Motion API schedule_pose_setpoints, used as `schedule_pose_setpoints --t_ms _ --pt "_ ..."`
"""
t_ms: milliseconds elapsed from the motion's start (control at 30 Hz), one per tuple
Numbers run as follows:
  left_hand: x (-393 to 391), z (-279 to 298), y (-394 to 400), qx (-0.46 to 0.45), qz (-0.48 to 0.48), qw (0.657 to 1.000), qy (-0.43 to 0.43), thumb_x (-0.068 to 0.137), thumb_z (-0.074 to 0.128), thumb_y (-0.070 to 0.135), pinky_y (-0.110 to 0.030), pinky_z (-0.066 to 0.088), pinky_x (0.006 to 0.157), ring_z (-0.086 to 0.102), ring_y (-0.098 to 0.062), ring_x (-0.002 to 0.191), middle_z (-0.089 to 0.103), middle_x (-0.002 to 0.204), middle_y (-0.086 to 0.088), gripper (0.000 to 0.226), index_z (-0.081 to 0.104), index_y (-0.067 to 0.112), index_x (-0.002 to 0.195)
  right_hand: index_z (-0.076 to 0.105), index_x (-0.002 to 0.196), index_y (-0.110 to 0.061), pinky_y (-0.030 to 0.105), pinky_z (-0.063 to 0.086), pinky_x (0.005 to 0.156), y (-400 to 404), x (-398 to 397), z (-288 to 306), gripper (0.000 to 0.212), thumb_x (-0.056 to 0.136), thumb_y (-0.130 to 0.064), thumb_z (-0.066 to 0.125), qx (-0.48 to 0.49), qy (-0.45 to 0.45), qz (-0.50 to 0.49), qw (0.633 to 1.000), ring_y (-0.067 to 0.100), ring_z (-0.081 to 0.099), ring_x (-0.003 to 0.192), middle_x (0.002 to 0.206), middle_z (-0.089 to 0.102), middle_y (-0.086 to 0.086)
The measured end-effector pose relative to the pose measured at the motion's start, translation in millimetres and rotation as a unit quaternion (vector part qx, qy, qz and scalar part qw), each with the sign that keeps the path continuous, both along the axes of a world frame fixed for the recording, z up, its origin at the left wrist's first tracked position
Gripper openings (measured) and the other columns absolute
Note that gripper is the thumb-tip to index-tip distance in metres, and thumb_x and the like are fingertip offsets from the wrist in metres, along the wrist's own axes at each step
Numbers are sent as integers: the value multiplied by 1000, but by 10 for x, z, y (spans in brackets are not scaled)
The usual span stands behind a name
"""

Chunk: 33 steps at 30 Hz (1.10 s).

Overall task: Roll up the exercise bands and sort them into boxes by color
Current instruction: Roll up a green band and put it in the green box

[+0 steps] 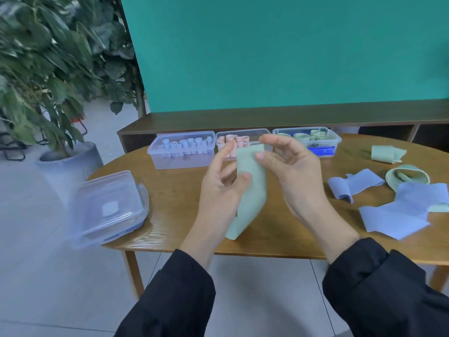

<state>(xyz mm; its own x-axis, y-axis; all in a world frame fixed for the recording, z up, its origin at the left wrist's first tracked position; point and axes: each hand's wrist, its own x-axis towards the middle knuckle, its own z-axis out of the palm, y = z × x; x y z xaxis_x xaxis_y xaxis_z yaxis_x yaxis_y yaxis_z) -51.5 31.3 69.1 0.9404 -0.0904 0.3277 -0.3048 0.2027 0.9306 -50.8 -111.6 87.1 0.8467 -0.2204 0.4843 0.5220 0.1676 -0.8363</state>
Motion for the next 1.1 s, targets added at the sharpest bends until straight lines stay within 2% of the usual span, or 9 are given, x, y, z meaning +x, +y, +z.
schedule_pose_setpoints --t_ms 133,233,300,467,533,600,700,833,1100 --pt "-89 35 -52 -2 60 998 -13 94 64 -1 -25 56 85 70 -12 105 76 111 6 59 51 33 141 70 107 -11 25 56 84 -13 -51 1 31 82 6 76 -2 -4 7 1000 14 73 96 104 76 -8" --pt "-168 59 -81 43 219 972 -80 90 70 4 -25 53 86 62 -2 105 67 116 16 42 64 37 115 70 104 -13 31 57 90 7 -96 -6 31 80 4 79 9 2 -4 1000 18 73 99 108 76 -3" --pt "-200 72 -90 76 252 957 -121 89 73 7 -31 54 85 60 -6 99 63 113 11 32 70 36 103 70 98 -13 32 57 89 34 -143 12 27 79 2 81 20 -2 -7 1000 19 73 98 105 77 -1" --pt "-369 200 -111 20 165 979 -122 95 70 23 -25 55 86 69 -8 98 75 105 7 11 73 29 104 76 97 -11 40 55 97 93 -296 93 19 80 -15 81 20 -20 50 998 24 71 106 109 76 8" --pt "-420 271 -101 -13 130 985 -114 89 70 34 -20 54 82 70 -5 97 76 102 7 21 71 21 106 78 98 -11 43 56 97 94 -347 130 16 88 -21 73 -3 -41 80 996 25 68 113 117 74 8" --pt "-433 337 -75 -33 109 986 -121 82 71 34 -18 54 79 71 -7 94 77 102 -1 35 70 11 108 78 99 -11 42 57 95 81 -387 188 13 93 -14 67 -55 -69 62 994 21 68 113 118 73 6" --pt "-432 427 -24 -31 104 985 -132 90 71 27 -26 57 81 72 -13 92 77 100 -6 26 72 8 108 77 102 -15 33 53 97 73 -431 305 16 93 -5 69 -149 -116 -8 982 14 67 111 113 74 0" --pt "-452 491 55 -48 83 985 -141 99 65 25 -55 57 92 72 -34 100 77 101 -9 18 75 13 106 74 105 -24 29 53 82 84 -501 470 24 87 -8 77 -110 -124 -42 985 9 62 87 104 72 -2" --pt "-555 605 138 -34 82 985 -151 100 62 21 -43 60 75 74 -23 84 78 91 -5 16 75 13 105 75 98 -7 18 45 52 63 -582 692 14 86 -12 78 -110 -60 12 992 10 60 62 77 73 3"
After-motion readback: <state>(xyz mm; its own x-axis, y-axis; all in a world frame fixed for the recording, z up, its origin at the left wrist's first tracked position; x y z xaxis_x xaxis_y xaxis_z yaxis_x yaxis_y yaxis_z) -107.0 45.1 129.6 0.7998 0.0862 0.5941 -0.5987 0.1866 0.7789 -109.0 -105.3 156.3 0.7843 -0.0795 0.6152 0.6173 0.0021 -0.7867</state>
